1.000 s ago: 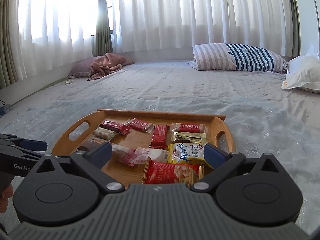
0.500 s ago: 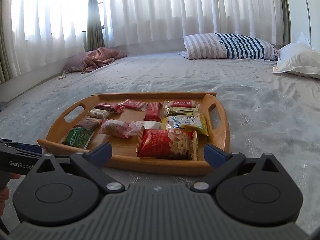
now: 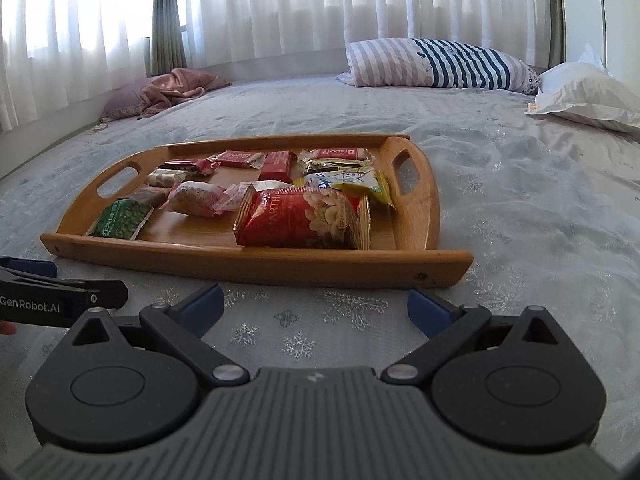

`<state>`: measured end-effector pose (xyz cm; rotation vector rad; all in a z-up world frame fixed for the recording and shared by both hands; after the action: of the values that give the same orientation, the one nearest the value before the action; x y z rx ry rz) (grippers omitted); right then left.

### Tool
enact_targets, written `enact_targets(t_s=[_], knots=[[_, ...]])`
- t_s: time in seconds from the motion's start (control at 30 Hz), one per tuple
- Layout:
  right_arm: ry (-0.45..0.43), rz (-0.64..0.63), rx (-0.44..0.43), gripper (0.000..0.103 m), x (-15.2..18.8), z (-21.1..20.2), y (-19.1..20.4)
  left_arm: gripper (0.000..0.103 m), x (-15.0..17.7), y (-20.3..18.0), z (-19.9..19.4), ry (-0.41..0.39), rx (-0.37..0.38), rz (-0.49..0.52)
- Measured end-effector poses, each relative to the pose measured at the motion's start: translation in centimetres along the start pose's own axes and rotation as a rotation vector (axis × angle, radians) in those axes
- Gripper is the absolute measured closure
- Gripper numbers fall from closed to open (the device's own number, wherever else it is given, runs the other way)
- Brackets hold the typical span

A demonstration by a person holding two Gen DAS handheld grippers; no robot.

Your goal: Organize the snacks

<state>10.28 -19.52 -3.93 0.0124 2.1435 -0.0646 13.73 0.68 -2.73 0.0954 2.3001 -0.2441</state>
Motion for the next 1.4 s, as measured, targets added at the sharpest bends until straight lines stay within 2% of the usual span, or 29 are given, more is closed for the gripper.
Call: enact_targets(t_s=[0.33, 1.4], knots=[[0.020, -0.053, 0.030, 0.000, 0.71, 0.56, 0.87, 0.000, 0.36, 0.30, 0.30, -0.027, 0.010, -0.008], [0.021, -0.055, 0.032, 0.000, 0.77, 0.66, 0.88, 0.000, 0.56, 0.40, 0.30, -0.026, 0.008, -0.005]])
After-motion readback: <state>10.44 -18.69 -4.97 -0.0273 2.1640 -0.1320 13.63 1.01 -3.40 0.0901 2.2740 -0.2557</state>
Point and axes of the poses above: each gripper's, at about its wrist camera, not at the fingertips, and z roughly the way its jaws point, y to its left, x to its underside, the point moved 3 cm from there along z, roughly the way its jaws point, and after that the axes turned 12 degrees about x, right-handed, at the moved point
